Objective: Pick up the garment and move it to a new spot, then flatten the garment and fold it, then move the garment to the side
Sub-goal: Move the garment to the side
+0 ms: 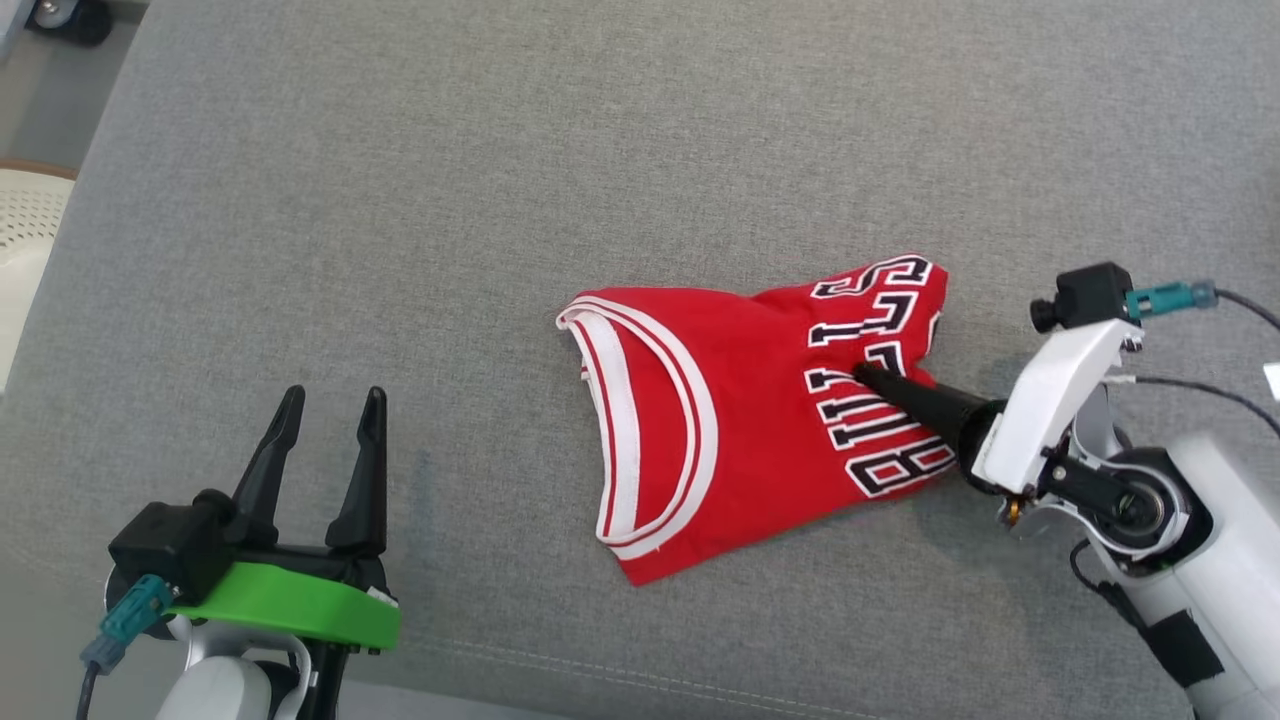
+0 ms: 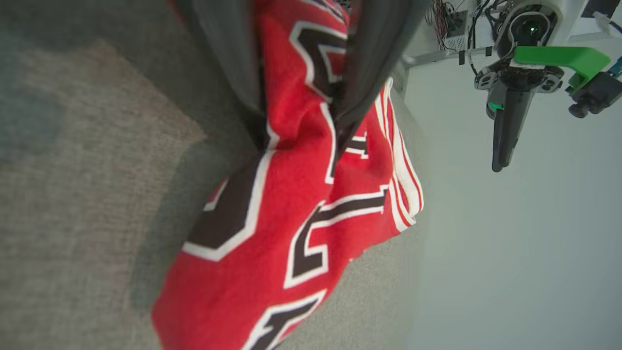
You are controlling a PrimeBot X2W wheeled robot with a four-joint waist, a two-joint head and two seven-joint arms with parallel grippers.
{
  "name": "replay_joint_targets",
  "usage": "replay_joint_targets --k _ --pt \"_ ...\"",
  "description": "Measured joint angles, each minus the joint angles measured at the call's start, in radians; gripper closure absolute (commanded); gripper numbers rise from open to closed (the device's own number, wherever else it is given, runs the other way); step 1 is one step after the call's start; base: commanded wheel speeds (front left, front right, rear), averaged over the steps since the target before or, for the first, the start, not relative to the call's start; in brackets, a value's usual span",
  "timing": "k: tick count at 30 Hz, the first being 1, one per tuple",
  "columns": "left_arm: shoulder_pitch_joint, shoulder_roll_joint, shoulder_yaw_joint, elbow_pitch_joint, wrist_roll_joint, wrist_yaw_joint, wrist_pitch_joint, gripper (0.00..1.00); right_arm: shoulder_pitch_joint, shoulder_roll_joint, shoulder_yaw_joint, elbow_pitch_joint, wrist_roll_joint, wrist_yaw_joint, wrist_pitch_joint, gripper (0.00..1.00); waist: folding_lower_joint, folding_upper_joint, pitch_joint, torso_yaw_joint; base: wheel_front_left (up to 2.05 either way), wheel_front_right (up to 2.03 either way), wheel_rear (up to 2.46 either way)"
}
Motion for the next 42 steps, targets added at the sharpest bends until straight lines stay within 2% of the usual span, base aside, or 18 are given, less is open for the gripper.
replay_joint_targets --k 2,6,13,19,21,36,42 --pt "0.000 -0.003 0.007 0.000 0.000 0.000 0.000 0.00 -0.042 -0.016 0.013 -0.006 -0.006 0.012 0.030 1.00 0.0000 0.0000 -0.001 0.007 0.00 0.00 0.00" --pt "0.000 -0.002 0.024 0.000 0.000 0.000 0.000 0.00 -0.122 -0.072 0.015 -0.015 -0.037 0.009 0.085 1.00 0.0000 0.0000 -0.001 0.008 0.00 0.00 0.00" --pt "0.001 0.001 0.038 -0.010 0.007 0.000 0.000 0.00 -0.209 -0.222 -0.027 0.010 -0.096 -0.028 0.166 1.00 0.0000 0.0000 0.015 -0.016 0.00 0.00 0.00" --pt "0.001 0.016 0.052 -0.032 0.014 0.000 0.000 0.00 -0.274 -0.304 -0.089 0.030 -0.137 -0.069 0.176 1.00 0.0000 0.0000 0.031 -0.056 0.00 0.00 0.00" --pt "0.000 0.019 0.058 -0.038 0.015 0.000 0.000 0.00 -0.293 -0.311 -0.103 0.033 -0.143 -0.077 0.176 1.00 0.0000 0.0000 0.037 -0.074 0.00 0.00 0.00" --pt "-0.049 0.065 0.056 -0.106 0.055 0.000 0.018 0.00 -0.398 -0.312 -0.159 0.007 -0.146 -0.079 0.156 1.00 0.0000 0.0000 0.122 -0.228 0.00 0.00 0.00" --pt "-0.095 0.074 0.042 -0.133 0.069 0.000 0.035 0.00 -0.433 -0.345 -0.210 0.009 -0.144 -0.087 0.146 1.00 0.0000 0.0000 0.181 -0.271 0.00 0.00 0.00"
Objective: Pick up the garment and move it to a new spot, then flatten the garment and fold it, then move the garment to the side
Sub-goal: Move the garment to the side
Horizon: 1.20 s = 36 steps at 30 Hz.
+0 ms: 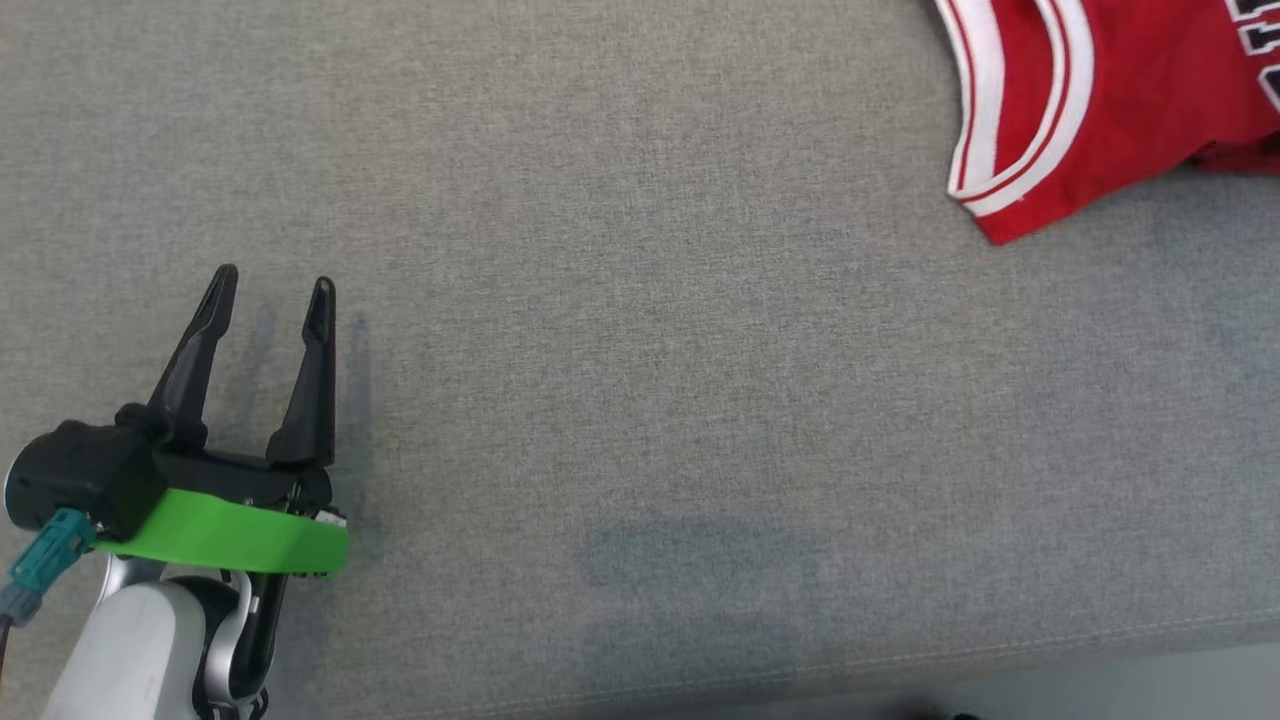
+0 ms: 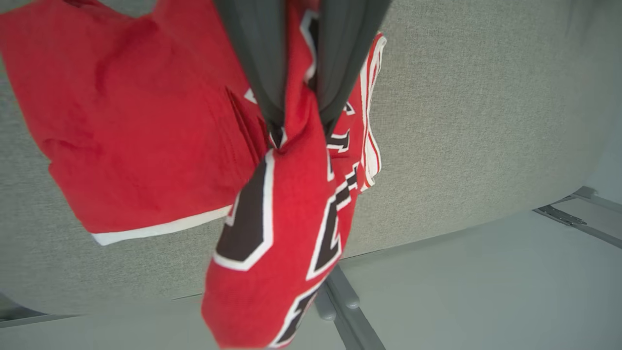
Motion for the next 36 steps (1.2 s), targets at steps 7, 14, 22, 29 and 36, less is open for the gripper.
replay_joint_targets --k 7,14,22,29,36 --pt "-0.028 0.003 -0.012 -0.007 0.007 0.000 0.030 0.00 -0.035 -0.073 -0.063 0.052 -0.015 -0.024 -0.012 1.00 0.0000 0.0000 0.065 -0.024 0.00 0.00 0.00" --pt "-0.034 0.004 -0.039 -0.009 0.009 -0.006 0.059 0.00 -0.049 -0.139 -0.091 0.154 -0.110 -0.034 -0.068 1.00 0.0000 0.0000 0.116 -0.015 0.00 0.00 0.00" --pt "-0.055 0.003 -0.039 -0.002 0.009 -0.006 0.059 0.00 -0.044 -0.161 -0.080 0.268 -0.271 -0.043 -0.230 0.00 0.0000 0.0000 0.143 0.017 0.00 0.00 0.00" --pt "-0.055 0.002 -0.016 0.022 0.009 -0.004 0.048 0.00 -0.005 -0.055 -0.021 0.342 -0.311 -0.044 -0.323 0.00 0.0000 0.0000 0.128 0.029 0.00 0.00 0.00" --pt "-0.055 -0.001 -0.016 0.052 0.009 -0.003 0.034 0.00 0.016 -0.044 -0.013 0.413 -0.323 -0.044 -0.382 0.00 0.0001 0.0000 0.085 0.018 0.00 0.00 0.00"
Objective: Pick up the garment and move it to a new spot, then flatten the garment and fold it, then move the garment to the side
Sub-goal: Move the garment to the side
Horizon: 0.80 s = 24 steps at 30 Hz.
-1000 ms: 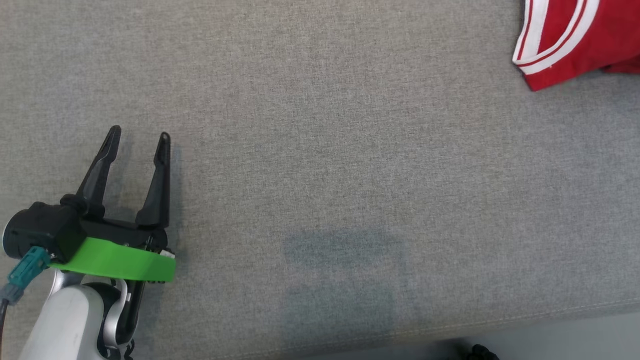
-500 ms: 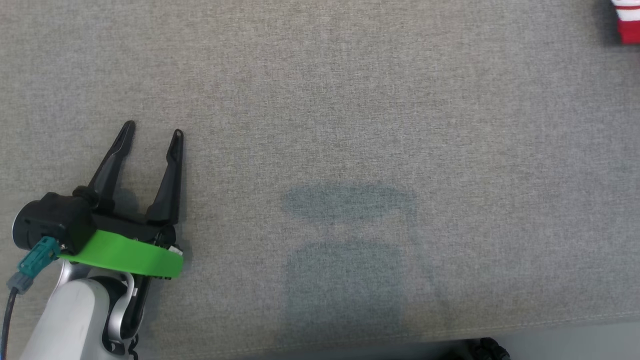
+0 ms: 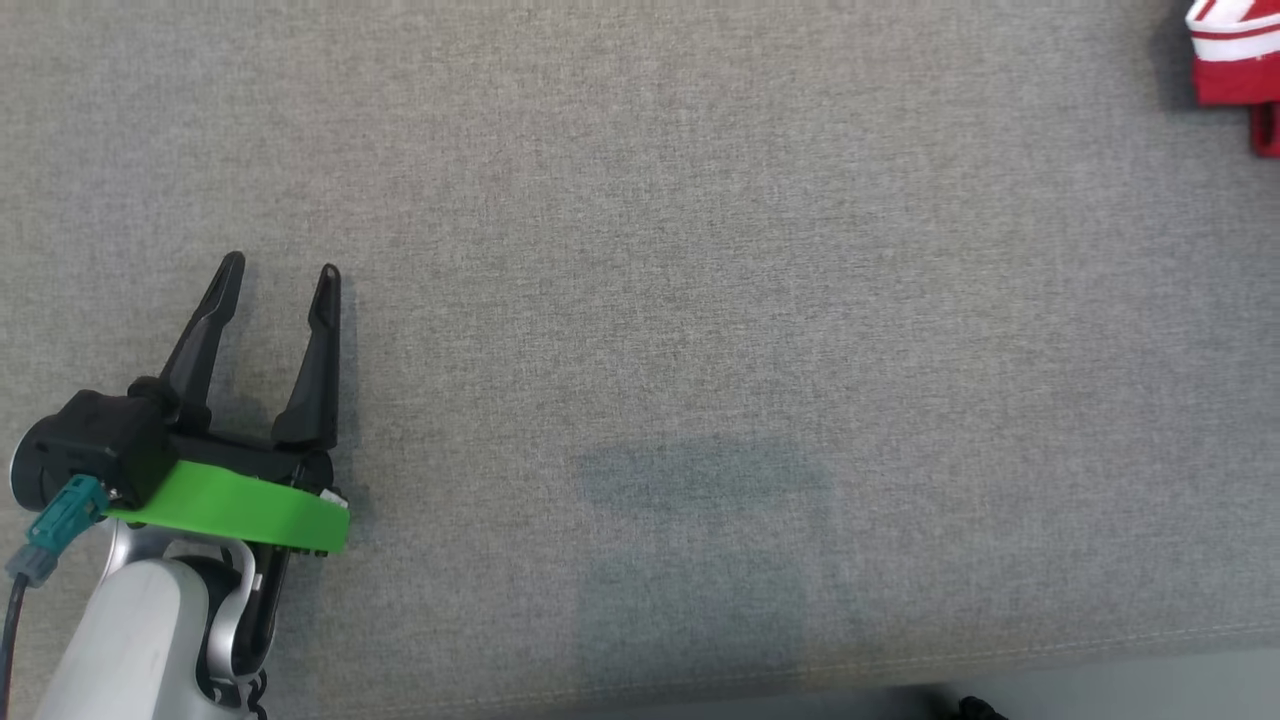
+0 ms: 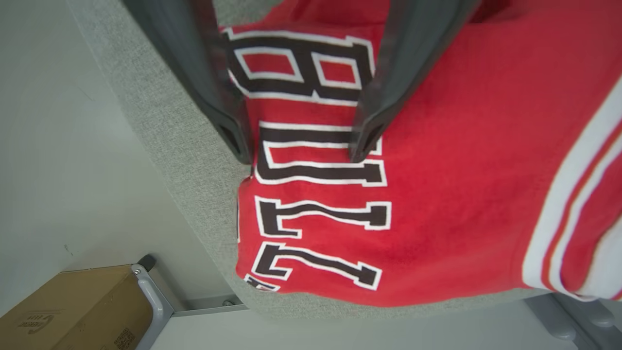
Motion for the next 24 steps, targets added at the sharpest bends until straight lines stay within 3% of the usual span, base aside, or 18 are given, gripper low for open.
replay_joint_targets --k 11,19,24 --pt "0.013 -0.017 0.003 0.040 -0.002 0.000 -0.021 0.00 0.023 0.007 -0.033 0.049 0.000 0.002 -0.113 0.00 -0.0001 0.0000 -0.093 -0.027 0.00 0.00 0.00" --pt "0.039 -0.035 0.041 0.070 -0.027 0.010 -0.039 0.00 0.069 0.011 -0.066 -0.051 -0.003 0.038 -0.295 0.00 -0.0001 0.0000 -0.180 -0.029 0.00 0.00 0.00" --pt "0.096 -0.035 0.081 0.105 -0.038 0.031 -0.048 0.00 0.170 0.050 -0.063 -0.126 -0.009 0.047 -0.383 0.00 -0.0001 0.0000 -0.244 -0.024 0.00 0.00 0.00"
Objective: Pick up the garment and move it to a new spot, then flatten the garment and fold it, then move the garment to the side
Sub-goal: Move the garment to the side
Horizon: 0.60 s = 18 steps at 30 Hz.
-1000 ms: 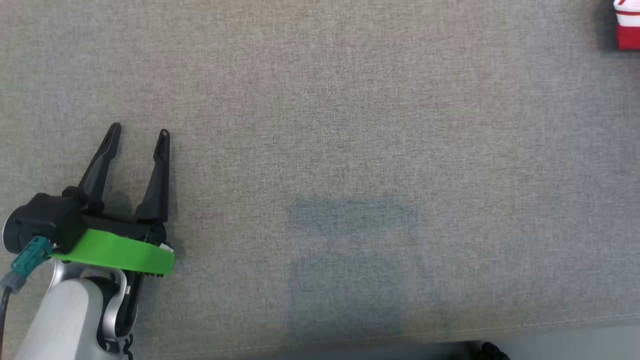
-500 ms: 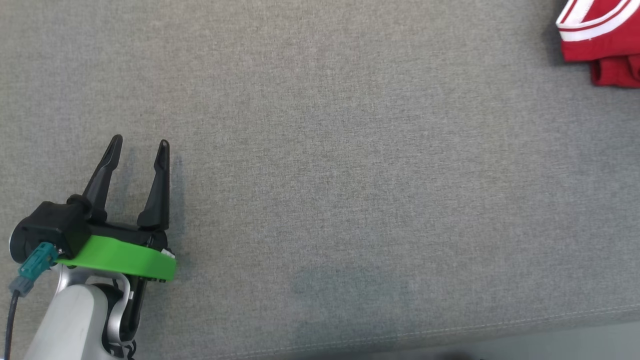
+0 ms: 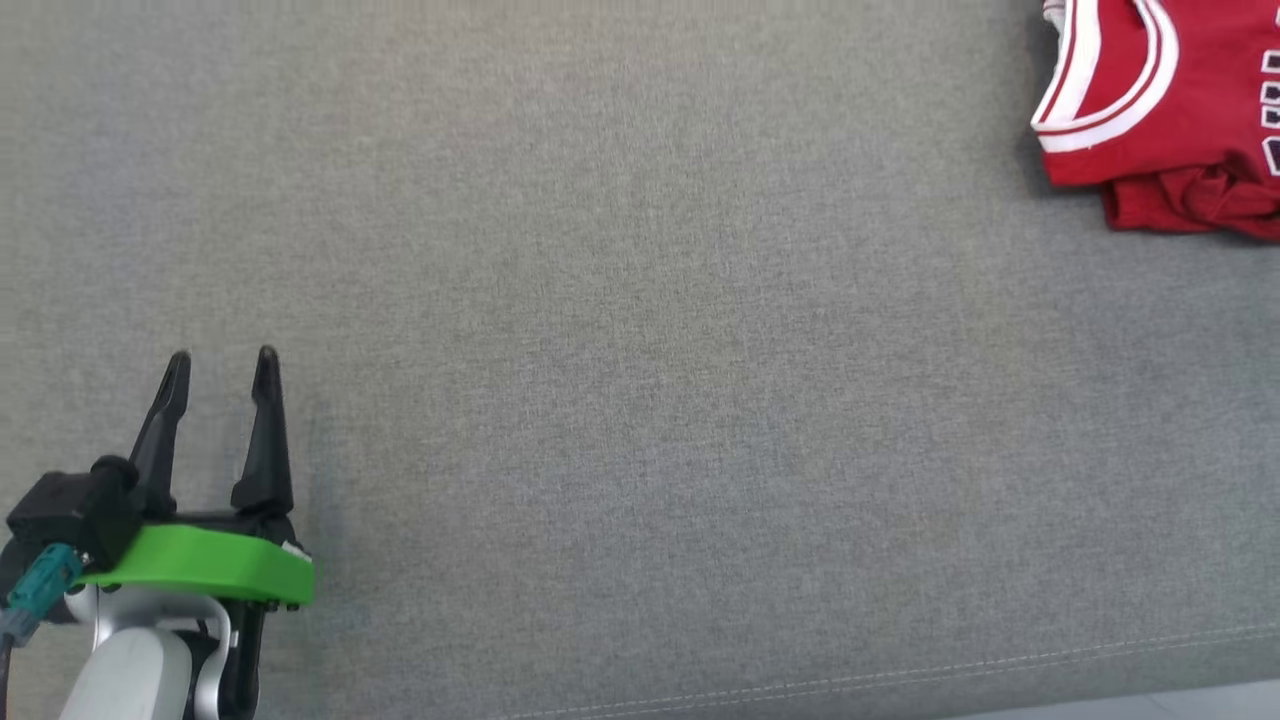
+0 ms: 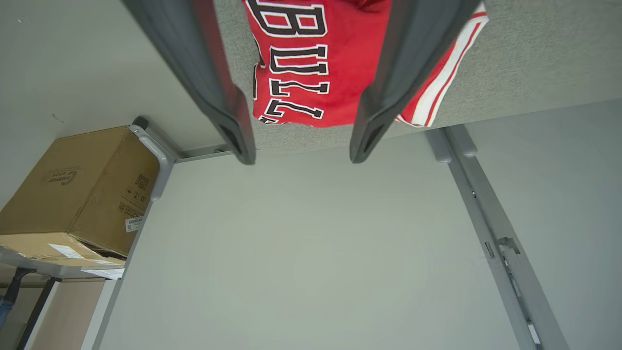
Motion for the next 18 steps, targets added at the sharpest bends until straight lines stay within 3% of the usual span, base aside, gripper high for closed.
replay_joint_targets --k 9,18 --pt "0.065 -0.004 -0.010 0.059 0.003 0.012 -0.007 0.00 0.227 0.107 0.056 -0.106 -0.048 -0.011 -0.133 0.00 0.0000 0.0000 -0.120 0.019 0.00 0.00 0.00" --pt "0.080 -0.005 -0.002 0.082 0.012 0.023 -0.008 0.00 0.409 0.184 0.097 -0.146 -0.157 -0.046 -0.145 0.00 0.0000 0.0000 -0.198 0.070 0.00 0.00 0.00"
